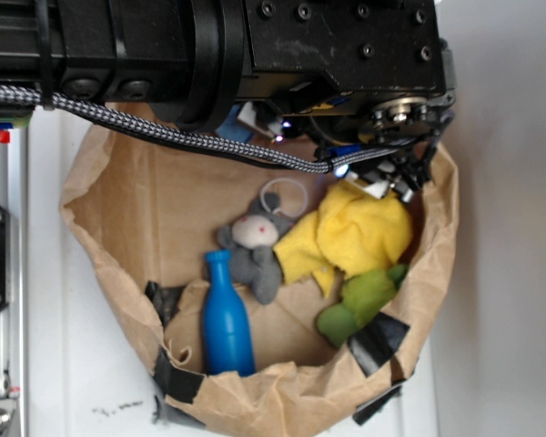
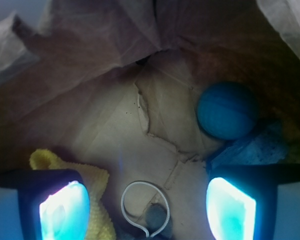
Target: Grab the blue ball.
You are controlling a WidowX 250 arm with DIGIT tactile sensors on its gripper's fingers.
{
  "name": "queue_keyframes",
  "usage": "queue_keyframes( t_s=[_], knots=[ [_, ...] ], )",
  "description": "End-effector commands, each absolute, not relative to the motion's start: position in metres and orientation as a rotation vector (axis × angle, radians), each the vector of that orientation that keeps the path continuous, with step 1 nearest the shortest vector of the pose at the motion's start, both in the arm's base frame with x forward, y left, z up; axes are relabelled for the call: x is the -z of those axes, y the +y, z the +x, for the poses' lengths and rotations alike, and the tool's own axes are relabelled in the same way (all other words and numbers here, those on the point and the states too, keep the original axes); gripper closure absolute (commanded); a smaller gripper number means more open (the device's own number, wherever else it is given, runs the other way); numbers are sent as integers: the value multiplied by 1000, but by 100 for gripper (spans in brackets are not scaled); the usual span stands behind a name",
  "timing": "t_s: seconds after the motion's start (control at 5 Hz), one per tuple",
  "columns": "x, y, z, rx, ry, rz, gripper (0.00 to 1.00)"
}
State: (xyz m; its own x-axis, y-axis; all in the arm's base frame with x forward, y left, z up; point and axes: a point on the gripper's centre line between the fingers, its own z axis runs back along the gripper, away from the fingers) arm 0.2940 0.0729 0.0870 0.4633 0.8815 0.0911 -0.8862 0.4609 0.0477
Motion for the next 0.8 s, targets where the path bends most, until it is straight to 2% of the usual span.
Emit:
queue_keyframes(
  t_s=[0.0, 0.2, 0.6],
  knots=[
    [-102, 94, 271, -1135, -106, 110, 0],
    [-101, 99, 267, -1168, -86, 126, 0],
    [-101, 103, 265, -1189, -118, 146, 0]
  ],
)
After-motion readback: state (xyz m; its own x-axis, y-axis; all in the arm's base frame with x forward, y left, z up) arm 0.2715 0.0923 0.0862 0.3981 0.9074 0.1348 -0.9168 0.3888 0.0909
